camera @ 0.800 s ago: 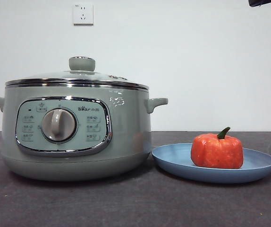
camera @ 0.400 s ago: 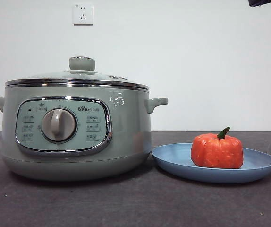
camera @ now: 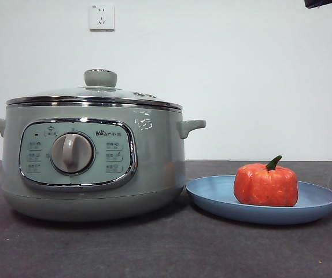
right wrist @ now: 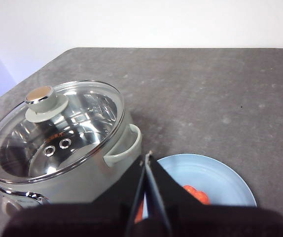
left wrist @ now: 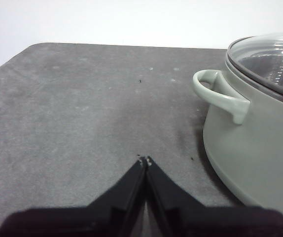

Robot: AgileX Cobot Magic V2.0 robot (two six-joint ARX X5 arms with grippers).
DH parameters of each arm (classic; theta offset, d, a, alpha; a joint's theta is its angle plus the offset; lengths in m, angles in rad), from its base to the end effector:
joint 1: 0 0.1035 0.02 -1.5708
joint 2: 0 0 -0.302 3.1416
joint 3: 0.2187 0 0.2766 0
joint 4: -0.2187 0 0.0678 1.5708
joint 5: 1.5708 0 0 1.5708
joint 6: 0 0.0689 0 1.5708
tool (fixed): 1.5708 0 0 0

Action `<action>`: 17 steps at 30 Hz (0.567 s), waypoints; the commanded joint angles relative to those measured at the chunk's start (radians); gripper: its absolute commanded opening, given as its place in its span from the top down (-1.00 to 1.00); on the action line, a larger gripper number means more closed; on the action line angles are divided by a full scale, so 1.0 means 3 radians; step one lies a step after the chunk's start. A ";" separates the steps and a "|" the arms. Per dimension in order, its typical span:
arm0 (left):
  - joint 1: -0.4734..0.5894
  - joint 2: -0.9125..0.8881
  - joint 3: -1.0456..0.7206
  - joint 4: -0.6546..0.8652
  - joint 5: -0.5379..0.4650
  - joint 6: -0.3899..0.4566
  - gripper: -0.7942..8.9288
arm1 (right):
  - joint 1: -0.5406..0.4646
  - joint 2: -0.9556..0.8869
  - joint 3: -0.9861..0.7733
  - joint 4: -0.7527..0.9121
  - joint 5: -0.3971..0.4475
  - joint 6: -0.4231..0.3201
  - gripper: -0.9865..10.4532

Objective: Take the pumpkin out from the steamer,put the pumpkin in the blue plate,close the lid

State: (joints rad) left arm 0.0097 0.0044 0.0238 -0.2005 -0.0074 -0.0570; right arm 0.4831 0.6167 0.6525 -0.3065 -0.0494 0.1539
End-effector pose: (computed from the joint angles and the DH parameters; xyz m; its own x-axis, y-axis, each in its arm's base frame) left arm 0.1213 0.0017 0.1454 0.9835 0.0169 -0.1801 -0.0272 0.9981 -0.0547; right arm 0.1516 0.0834 0.3113 0.8293 0.4908 -0.2671 -0.4638 0.8712 0.1608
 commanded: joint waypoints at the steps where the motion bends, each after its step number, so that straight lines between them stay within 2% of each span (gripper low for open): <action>1: 0.0009 -0.0010 -0.0041 -0.0022 0.0028 -0.0023 0.84 | 0.0003 -0.0003 -0.0014 0.0009 0.0011 0.0029 0.86; 3: 0.0009 -0.0010 -0.0041 -0.0022 0.0028 -0.0023 0.84 | 0.0003 -0.0008 -0.0014 -0.0061 0.0015 -0.0056 0.86; 6: 0.0009 -0.0010 -0.0041 -0.0022 0.0028 -0.0023 0.84 | 0.0004 -0.0020 -0.0014 -0.0144 0.0010 -0.0406 0.86; 7: 0.0009 -0.0010 -0.0041 -0.0022 0.0028 -0.0023 0.84 | 0.0000 -0.0060 -0.0015 -0.0187 0.0013 -0.0451 0.86; 10: 0.0009 -0.0010 -0.0041 -0.0022 0.0028 -0.0023 0.84 | -0.0181 -0.0245 -0.0046 -0.0341 0.0000 -0.0673 0.86; 15: 0.0009 -0.0010 -0.0041 -0.0022 0.0029 -0.0023 0.84 | -0.0746 -0.0712 -0.0418 -0.0233 -0.0280 -0.0704 0.86; 17: 0.0009 -0.0010 -0.0041 -0.0022 0.0029 -0.0023 0.84 | -0.0914 -0.0904 -0.0618 -0.0182 -0.0277 -0.0702 0.86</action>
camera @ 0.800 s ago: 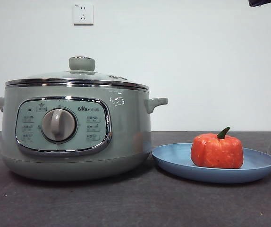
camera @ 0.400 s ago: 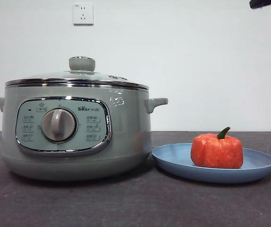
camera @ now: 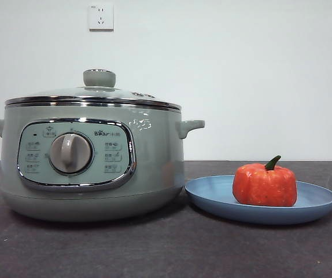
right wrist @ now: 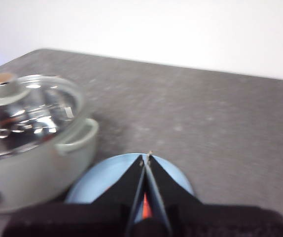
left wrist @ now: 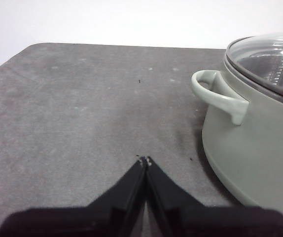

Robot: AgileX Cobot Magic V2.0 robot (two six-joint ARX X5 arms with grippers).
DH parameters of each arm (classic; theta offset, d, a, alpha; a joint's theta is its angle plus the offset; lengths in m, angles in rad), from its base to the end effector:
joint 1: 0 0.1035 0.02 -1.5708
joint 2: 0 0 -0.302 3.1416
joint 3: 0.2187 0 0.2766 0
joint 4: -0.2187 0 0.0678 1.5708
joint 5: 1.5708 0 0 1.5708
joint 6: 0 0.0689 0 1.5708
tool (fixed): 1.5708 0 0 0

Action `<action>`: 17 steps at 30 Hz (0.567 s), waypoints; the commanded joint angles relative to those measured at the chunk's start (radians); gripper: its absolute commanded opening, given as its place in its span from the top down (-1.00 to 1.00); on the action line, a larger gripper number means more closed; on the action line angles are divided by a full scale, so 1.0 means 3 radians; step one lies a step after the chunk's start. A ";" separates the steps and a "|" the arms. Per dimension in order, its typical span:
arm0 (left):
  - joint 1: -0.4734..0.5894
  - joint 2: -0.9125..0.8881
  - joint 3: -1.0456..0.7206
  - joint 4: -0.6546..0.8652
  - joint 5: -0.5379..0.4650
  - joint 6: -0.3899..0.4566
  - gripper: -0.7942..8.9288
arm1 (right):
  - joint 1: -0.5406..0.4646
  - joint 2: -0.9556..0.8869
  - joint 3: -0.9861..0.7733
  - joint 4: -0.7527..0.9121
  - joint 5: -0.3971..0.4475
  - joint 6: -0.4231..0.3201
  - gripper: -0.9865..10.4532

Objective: Take the pumpkin out from the steamer,put the pumpkin in the blue plate,close the lid

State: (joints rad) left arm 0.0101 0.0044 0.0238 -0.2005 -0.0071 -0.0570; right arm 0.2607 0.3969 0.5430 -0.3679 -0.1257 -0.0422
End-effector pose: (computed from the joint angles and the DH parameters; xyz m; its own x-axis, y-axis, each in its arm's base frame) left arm 0.1213 0.0017 0.1454 0.9835 0.0170 -0.1801 -0.0273 0.9981 -0.0548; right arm 0.1260 0.0425 0.2890 0.9028 0.3706 -0.2182 -0.3825 0.9238 -0.0136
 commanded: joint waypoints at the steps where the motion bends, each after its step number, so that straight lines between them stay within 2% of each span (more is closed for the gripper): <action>1: 0.0008 -0.0010 -0.0041 -0.0022 0.0027 -0.0023 0.84 | -0.0264 -0.0285 -0.0393 0.0067 -0.0023 -0.0046 0.86; 4: 0.0008 -0.0010 -0.0041 -0.0022 0.0027 -0.0023 0.84 | -0.0411 -0.0543 -0.0762 0.0235 -0.0024 0.0024 0.86; 10: 0.0008 -0.0010 -0.0041 -0.0022 0.0028 -0.0023 0.84 | -0.0477 -0.0916 -0.1417 0.0609 -0.0023 0.0228 0.86; 17: 0.0008 -0.0010 -0.0041 -0.0022 0.0028 -0.0023 0.84 | -0.0476 -0.1226 -0.1771 0.0624 -0.0020 0.0397 0.86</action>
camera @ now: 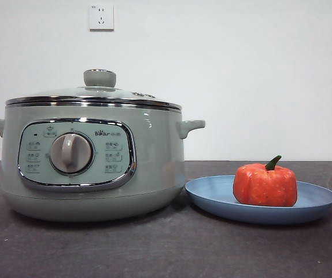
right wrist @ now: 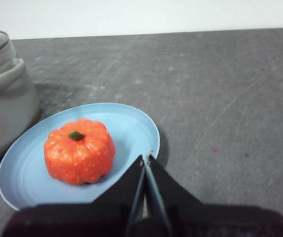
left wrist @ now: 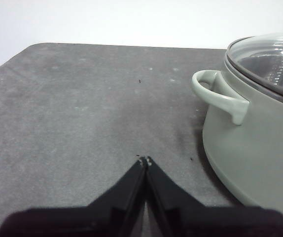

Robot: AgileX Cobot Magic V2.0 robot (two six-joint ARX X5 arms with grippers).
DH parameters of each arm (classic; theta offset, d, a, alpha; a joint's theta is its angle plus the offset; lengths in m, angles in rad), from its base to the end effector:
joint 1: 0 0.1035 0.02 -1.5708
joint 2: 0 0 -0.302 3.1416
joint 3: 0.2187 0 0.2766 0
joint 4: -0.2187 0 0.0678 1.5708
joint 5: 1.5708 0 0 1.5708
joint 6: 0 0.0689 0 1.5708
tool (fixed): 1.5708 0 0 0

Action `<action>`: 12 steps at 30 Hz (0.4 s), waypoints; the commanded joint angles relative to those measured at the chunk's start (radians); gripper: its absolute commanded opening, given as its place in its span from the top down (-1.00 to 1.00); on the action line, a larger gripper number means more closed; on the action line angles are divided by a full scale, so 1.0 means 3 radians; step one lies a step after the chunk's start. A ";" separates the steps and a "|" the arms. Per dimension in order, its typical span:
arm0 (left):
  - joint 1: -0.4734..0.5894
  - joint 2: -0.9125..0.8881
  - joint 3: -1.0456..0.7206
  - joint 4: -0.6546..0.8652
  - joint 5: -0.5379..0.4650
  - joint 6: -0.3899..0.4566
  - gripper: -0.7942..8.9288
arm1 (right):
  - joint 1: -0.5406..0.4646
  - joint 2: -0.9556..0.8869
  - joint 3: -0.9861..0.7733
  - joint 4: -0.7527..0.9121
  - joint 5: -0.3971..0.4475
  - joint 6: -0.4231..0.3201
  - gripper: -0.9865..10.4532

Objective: Take the pumpkin out from the steamer,put the pumpkin in the blue plate,close the lid

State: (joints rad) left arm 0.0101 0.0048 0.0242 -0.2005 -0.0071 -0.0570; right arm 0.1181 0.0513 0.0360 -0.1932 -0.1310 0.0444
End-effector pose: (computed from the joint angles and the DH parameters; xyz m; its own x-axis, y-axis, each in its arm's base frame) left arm 0.1213 0.0017 0.1456 0.9835 0.0170 -0.1801 -0.0273 0.9981 -0.0548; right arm 0.1205 0.0234 0.1467 0.9478 0.2440 -0.2052 -0.2344 0.9696 0.0704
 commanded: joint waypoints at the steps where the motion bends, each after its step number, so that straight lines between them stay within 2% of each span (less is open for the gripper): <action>1: 0.0008 -0.0011 -0.0042 -0.0022 0.0028 -0.0023 0.84 | 0.0000 -0.0099 -0.0093 0.0048 0.0009 0.0123 0.86; 12: 0.0008 -0.0011 -0.0042 -0.0022 0.0028 -0.0023 0.84 | 0.0000 -0.0097 -0.0092 0.0067 0.0011 0.0121 0.86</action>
